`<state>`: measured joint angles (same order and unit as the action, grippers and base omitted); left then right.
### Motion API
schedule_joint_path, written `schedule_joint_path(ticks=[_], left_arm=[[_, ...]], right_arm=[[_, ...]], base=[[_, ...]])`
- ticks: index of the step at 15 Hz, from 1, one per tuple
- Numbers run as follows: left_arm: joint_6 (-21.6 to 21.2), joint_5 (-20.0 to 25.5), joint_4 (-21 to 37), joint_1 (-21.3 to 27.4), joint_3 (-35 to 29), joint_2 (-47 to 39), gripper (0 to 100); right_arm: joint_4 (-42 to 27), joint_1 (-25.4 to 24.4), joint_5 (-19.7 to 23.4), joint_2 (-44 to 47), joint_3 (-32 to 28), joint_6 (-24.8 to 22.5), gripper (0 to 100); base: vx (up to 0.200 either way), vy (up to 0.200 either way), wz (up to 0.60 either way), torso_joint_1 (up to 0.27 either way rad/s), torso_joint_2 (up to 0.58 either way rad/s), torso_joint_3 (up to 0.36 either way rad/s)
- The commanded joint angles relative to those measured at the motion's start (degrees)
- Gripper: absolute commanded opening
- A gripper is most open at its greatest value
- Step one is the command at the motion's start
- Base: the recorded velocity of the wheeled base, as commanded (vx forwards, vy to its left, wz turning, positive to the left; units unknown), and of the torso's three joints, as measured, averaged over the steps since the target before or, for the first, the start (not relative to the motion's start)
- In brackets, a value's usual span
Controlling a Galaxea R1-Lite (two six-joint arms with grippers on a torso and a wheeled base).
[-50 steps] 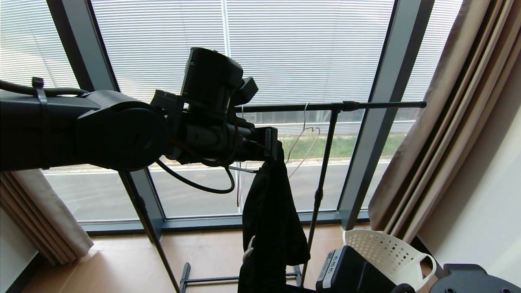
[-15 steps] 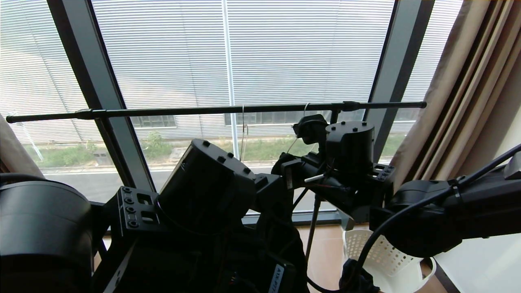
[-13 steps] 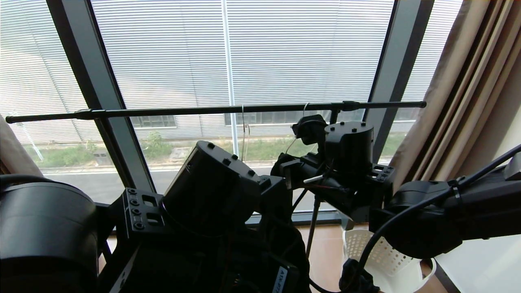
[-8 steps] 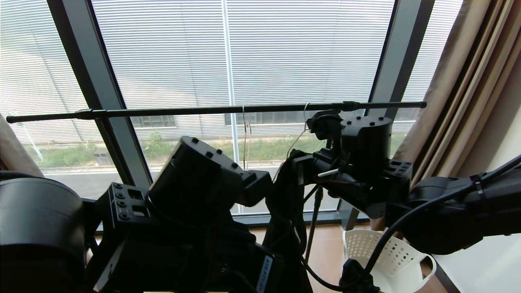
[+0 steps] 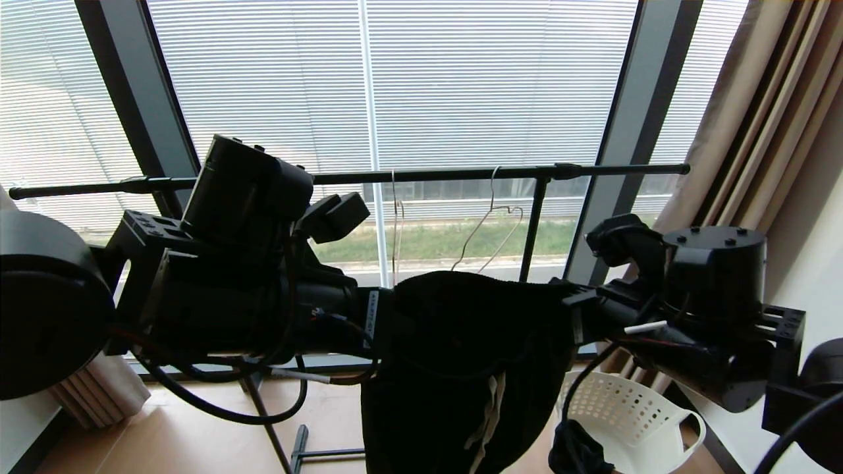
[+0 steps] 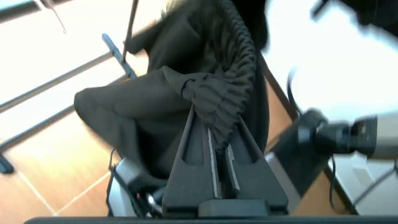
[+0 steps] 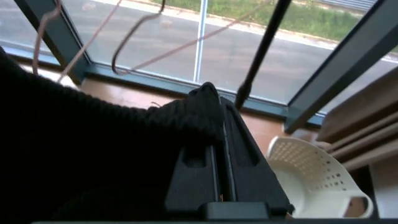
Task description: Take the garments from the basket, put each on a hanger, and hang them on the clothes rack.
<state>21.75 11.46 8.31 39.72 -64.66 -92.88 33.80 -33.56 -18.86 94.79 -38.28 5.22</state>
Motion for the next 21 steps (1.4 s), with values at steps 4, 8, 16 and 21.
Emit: schedule_joint_path(ticks=[4, 8, 16, 21], left_arm=[[0.0, -3.8, 0.7, -0.2, -10.0, -7.8, 0], [0.0, -5.0, 2.3, 0.4, -11.5, -8.2, 0], [0.0, -8.3, 2.3, 1.8, -13.3, -7.8, 0], [0.0, -8.3, 2.5, 2.5, -12.5, -6.7, 0]], right_arm=[[2.8, -2.4, 4.1, -6.6, 16.0, -5.1, 0], [4.3, -2.7, 8.7, -6.1, 18.4, -7.7, 100], [8.2, -2.5, 20.2, -6.0, 21.1, -14.9, 100], [11.9, -2.7, 24.7, -4.9, 18.3, -16.6, 100]], base=[[0.000, 0.000, 0.00, 0.000, 0.00, 0.000], [0.000, 0.000, 0.00, 0.000, 0.00, 0.000], [0.000, 0.000, 0.00, 0.000, 0.00, 0.000], [0.000, 0.000, 0.00, 0.000, 0.00, 0.000]])
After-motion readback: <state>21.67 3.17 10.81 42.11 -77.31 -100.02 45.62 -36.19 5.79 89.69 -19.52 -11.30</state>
